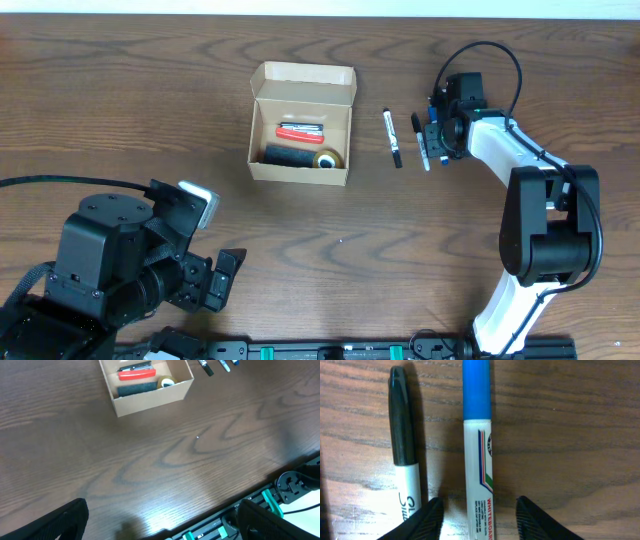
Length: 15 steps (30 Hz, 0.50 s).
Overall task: Pack container
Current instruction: 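Lower the right gripper and grasp the blue-capped marker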
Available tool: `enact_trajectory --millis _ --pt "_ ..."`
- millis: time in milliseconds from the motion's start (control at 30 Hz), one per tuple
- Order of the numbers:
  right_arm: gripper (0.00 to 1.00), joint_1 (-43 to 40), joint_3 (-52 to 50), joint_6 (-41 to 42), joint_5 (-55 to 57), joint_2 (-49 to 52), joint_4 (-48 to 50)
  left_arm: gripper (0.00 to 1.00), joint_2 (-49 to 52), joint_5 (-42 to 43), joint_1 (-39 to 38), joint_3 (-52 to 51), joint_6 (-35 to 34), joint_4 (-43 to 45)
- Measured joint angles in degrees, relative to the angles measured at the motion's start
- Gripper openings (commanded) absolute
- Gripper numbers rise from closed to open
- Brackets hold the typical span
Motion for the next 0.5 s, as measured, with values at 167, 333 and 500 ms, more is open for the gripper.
enact_trajectory --millis 167,333,500 --pt "0.34 0.0 0.0 0.0 0.0 0.4 0.3 0.95 0.0 0.0 0.0 0.0 0.0 0.0" --pt "0.18 0.0 0.0 0.2 0.1 0.5 0.5 0.95 0.0 0.0 0.0 0.0 0.0 0.0" --pt "0.13 0.0 0.0 0.3 0.1 0.5 1.0 0.95 0.0 0.0 0.0 0.0 0.0 0.0"
